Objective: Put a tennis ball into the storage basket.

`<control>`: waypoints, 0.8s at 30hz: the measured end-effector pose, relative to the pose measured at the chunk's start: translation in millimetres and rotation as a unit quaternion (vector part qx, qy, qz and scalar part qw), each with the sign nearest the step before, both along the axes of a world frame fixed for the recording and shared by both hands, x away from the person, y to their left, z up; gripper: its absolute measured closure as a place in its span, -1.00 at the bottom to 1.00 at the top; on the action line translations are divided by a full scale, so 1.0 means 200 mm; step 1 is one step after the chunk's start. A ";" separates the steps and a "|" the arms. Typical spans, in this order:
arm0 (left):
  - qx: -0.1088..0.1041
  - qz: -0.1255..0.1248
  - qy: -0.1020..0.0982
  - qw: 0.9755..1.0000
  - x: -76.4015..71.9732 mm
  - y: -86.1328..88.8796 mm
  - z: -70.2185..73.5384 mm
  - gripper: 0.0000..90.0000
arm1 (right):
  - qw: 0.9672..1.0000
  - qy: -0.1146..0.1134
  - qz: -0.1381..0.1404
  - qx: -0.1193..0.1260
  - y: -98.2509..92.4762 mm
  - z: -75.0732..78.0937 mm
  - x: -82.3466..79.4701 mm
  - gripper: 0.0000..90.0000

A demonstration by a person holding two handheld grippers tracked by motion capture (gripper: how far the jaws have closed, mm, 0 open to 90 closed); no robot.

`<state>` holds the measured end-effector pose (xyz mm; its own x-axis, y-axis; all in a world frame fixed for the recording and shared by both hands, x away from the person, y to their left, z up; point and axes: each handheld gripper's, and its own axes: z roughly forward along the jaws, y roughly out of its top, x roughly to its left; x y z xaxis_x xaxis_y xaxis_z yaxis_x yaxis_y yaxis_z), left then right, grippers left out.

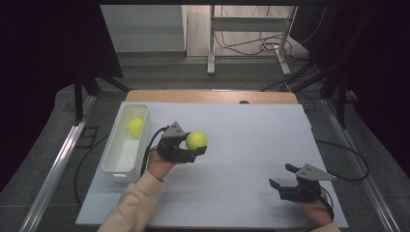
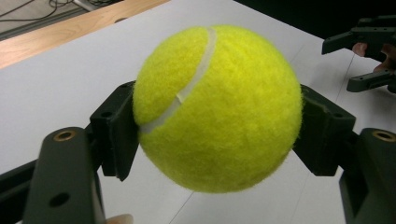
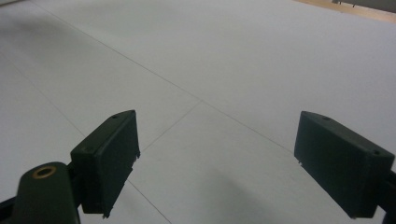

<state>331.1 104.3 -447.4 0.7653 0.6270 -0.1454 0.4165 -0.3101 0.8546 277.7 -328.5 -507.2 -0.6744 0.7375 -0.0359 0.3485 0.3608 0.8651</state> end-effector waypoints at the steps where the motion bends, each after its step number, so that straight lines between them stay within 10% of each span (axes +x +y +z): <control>1: -0.002 0.002 0.000 1.000 0.00 0.01 0.00 -0.42 | 1.000 0.000 0.000 0.000 0.00 0.00 0.00 -0.68; 24: -0.011 0.023 -0.007 1.000 -0.02 0.10 0.03 -0.42 | 1.000 -0.002 0.002 0.001 0.00 0.00 0.00 -0.68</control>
